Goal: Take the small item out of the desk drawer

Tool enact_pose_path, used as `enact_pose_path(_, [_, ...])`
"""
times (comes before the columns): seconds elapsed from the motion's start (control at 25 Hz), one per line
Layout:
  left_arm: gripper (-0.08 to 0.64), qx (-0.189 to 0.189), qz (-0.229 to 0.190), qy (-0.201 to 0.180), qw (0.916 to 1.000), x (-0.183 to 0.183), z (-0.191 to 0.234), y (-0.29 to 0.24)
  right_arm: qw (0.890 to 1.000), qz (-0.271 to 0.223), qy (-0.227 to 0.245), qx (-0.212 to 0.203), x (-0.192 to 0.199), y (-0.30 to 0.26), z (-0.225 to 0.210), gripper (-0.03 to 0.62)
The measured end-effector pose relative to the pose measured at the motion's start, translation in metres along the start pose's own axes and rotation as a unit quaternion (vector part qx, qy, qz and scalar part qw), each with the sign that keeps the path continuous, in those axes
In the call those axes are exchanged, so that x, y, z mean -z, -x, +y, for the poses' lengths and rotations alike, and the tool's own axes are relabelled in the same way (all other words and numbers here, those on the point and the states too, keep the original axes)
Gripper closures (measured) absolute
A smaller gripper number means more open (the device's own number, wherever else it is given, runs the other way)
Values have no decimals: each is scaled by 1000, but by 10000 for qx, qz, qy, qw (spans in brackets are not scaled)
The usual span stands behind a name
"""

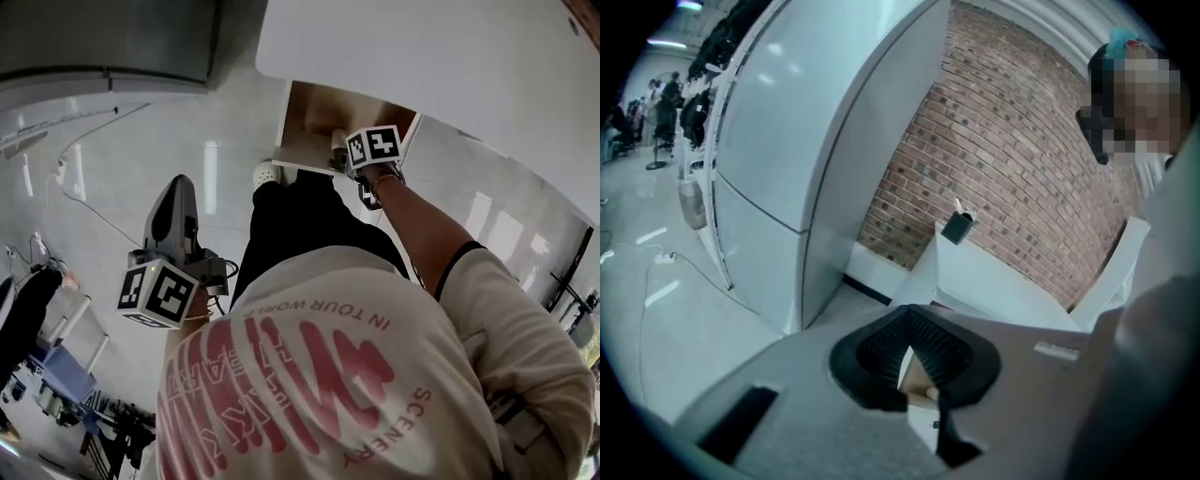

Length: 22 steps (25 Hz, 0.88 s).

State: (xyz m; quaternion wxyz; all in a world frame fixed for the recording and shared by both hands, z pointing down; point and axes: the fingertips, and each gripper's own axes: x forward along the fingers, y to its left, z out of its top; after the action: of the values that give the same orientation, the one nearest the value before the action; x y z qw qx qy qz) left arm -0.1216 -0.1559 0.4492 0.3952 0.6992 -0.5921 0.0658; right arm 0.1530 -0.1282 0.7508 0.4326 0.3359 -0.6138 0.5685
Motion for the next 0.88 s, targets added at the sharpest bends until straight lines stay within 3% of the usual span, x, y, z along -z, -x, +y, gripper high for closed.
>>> enact_pose_path(0.32, [554, -438, -164, 322, 9984, 13, 21, 17, 9986, 483, 229, 11, -3, -23, 4, 374])
enact_pose_path(0.48, [554, -475, -205, 400, 9979, 18, 19, 16, 9978, 594, 282, -50, -8, -26, 4, 374])
enact_pose_path(0.72, [554, -552, -230, 524, 9968, 25, 18, 18, 9976, 680, -23, -142, -12, -31, 9, 374])
enact_pose_path(0.88, [554, -620, -221, 575, 9962, 28, 20, 21, 9967, 805, 94, -38, -10, -33, 5, 374])
